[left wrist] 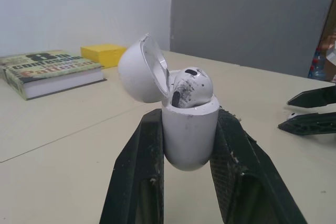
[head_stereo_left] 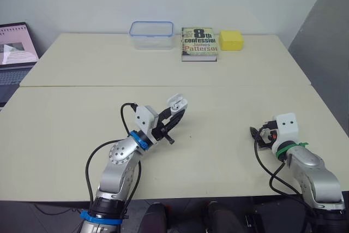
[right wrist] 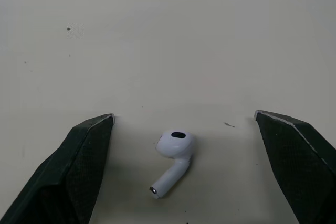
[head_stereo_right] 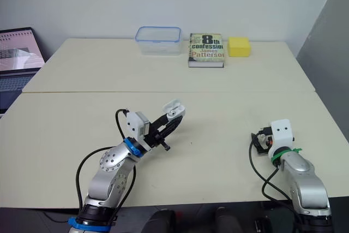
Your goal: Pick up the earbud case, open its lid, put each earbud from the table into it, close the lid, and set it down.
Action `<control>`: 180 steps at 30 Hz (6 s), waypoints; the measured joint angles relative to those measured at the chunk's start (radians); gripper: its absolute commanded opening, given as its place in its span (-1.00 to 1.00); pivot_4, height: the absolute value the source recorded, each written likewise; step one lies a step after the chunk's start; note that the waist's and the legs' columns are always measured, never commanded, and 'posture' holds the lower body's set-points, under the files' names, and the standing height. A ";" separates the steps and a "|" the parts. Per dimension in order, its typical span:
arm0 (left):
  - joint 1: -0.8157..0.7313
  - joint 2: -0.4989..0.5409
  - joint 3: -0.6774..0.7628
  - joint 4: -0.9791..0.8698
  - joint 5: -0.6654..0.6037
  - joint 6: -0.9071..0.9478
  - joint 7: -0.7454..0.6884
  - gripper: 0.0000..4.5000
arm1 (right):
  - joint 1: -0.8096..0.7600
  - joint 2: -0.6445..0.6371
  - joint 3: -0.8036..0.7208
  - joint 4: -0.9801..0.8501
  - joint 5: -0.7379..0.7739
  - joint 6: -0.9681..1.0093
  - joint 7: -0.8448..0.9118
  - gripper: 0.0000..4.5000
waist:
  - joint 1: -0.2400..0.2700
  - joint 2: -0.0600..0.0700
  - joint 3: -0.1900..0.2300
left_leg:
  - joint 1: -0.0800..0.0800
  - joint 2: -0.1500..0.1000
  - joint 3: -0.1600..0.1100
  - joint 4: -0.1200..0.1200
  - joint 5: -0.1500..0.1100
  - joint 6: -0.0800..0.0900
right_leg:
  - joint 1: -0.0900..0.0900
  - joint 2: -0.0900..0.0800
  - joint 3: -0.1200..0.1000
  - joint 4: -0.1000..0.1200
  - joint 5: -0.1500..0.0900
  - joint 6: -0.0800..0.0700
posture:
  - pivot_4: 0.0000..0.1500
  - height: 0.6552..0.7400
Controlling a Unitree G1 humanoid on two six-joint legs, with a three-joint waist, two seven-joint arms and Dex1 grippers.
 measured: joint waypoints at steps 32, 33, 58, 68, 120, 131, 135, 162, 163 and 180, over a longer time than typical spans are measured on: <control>0.083 0.012 -0.012 -0.086 0.003 0.033 0.028 -0.64 | -0.021 -0.674 0.257 0.000 0.081 -0.375 0.986 -0.83 | 0.000 0.000 0.000 | 0.002 0.000 0.002 0.001 0.000 0.000 | 0.001 0.000 0.002 -0.001 0.001 0.001 | 1.00 1.00; 0.085 0.012 -0.013 -0.090 0.003 0.038 0.031 -0.64 | -0.042 -0.696 0.277 0.052 0.057 -0.448 1.038 -0.83 | 0.000 0.000 0.000 | 0.002 0.000 0.003 0.001 0.000 0.000 | 0.001 0.000 0.002 -0.001 0.002 0.001 | 1.00 1.00; 0.112 0.022 -0.016 -0.126 0.006 0.047 0.046 -0.64 | -0.257 -0.639 0.411 0.405 -0.138 -0.873 1.219 0.44 | 0.001 0.000 0.000 | 0.017 0.000 0.006 0.001 0.000 0.000 | 0.016 0.000 0.007 -0.004 0.002 0.002 | 1.00 1.00; 0.117 0.022 -0.023 -0.128 0.006 0.051 0.046 -0.64 | -0.152 -0.793 0.305 0.025 -0.144 -0.505 1.162 0.44 | 0.001 0.001 0.001 | 0.017 0.000 0.006 0.001 -0.001 0.000 | 0.015 0.000 0.008 -0.003 0.002 0.002 | 1.00 1.00; 0.066 0.004 -0.043 -0.085 0.001 0.049 0.007 -0.64 | -0.392 0.027 0.180 -0.213 0.142 -0.153 0.622 -0.83 | 0.000 -0.001 0.001 | 0.011 0.000 0.003 0.000 -0.001 0.000 | 0.010 0.000 0.005 -0.002 0.003 0.002 | 1.00 1.00; 0.047 -0.011 -0.050 -0.084 0.000 0.049 0.014 -0.64 | -0.307 0.174 0.319 -0.203 0.074 -0.270 0.413 -0.83 | 0.000 -0.001 0.000 | 0.011 0.000 0.004 0.000 -0.001 0.000 | 0.010 0.000 0.006 -0.002 0.002 0.002 | 1.00 1.00; 0.043 -0.010 -0.050 -0.084 0.000 0.049 0.011 -0.64 | -0.282 0.172 0.358 -0.155 0.036 -0.337 0.403 -0.83 | -0.002 -0.001 0.000 | 0.011 0.000 0.004 0.000 -0.001 0.000 | 0.010 0.001 0.006 -0.002 0.002 0.002 | 1.00 1.00; 0.041 -0.007 -0.050 -0.083 0.000 0.068 0.000 -0.64 | -0.250 0.136 0.393 0.010 -0.039 -0.517 0.401 -0.68 | -0.002 -0.001 0.000 | 0.011 0.000 0.004 0.000 -0.001 0.000 | 0.010 0.001 0.007 -0.002 0.002 0.002 | 1.00 1.00; 0.041 -0.007 -0.050 -0.083 0.000 0.068 0.000 -0.64 | -0.250 0.135 0.392 0.007 -0.037 -0.511 0.403 -0.51 | -0.002 -0.001 0.000 | 0.011 0.000 0.004 0.000 -0.001 0.000 | 0.010 0.001 0.007 -0.002 0.002 0.002 | 1.00 1.00; 0.011 0.047 -0.063 -0.072 -0.091 0.161 -0.136 -0.64 | -0.247 -0.120 0.115 -0.260 0.254 -0.133 0.432 0.24 | 0.000 0.000 0.001 | 0.010 0.000 0.005 0.000 -0.001 0.000 | 0.009 0.000 0.006 -0.003 0.002 0.001 | 1.00 1.00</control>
